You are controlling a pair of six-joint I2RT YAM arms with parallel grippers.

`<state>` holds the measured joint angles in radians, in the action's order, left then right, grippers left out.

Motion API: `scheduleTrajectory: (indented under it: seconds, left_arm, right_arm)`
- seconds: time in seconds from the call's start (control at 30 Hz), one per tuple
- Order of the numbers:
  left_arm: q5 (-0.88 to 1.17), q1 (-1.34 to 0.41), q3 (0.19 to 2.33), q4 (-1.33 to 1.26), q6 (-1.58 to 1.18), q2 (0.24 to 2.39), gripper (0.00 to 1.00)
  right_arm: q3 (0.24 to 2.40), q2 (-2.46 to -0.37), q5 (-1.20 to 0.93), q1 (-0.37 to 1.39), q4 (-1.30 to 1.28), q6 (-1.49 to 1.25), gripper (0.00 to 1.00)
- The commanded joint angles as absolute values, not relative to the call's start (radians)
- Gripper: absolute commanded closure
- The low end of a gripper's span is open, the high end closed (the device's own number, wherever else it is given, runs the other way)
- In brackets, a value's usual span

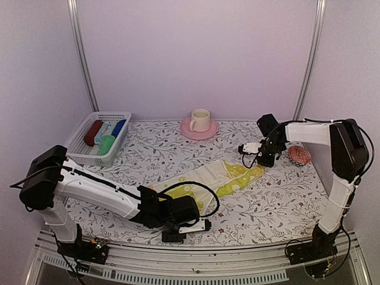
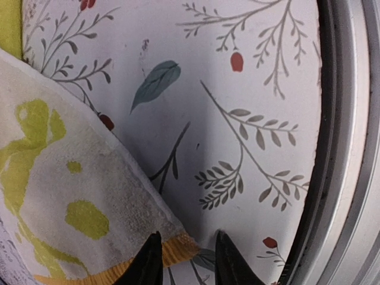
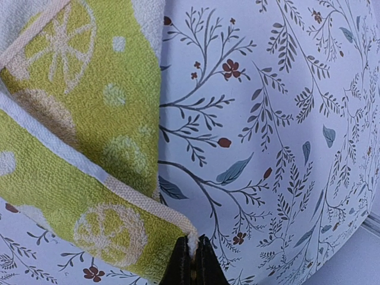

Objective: Roll the towels
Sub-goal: Pick up the towel from the center of the board.

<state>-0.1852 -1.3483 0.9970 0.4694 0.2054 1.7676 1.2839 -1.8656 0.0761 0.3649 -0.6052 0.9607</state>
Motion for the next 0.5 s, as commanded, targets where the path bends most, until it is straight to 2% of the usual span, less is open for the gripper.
scheduleTrajectory:
  seconds: [0.0,0.23,0.27,0.3,0.47]
  left_arm:
    - [-0.158,-1.349,0.999,0.517,0.189,1.818,0.7]
    - [-0.157,-1.336,1.028,0.587,0.145,1.845,0.84]
    - [-0.169,-1.334,1.033,0.597,0.135,1.85,0.89]
    - [-0.189,-1.332,1.036,0.603,0.122,1.854,1.0]
    - [-0.282,-1.305,1.063,0.611,0.08,1.848,1.0]
  right_arm:
    - [1.305,-1.869,0.064,0.359,-0.615,0.953,0.97]
    - [1.303,-1.868,0.06,0.36,-0.618,0.954,0.98]
    - [1.304,-1.867,0.059,0.359,-0.618,0.955,0.97]
    - [1.303,-1.866,0.057,0.36,-0.619,0.956,0.98]
    - [1.302,-1.854,0.046,0.359,-0.619,0.959,0.98]
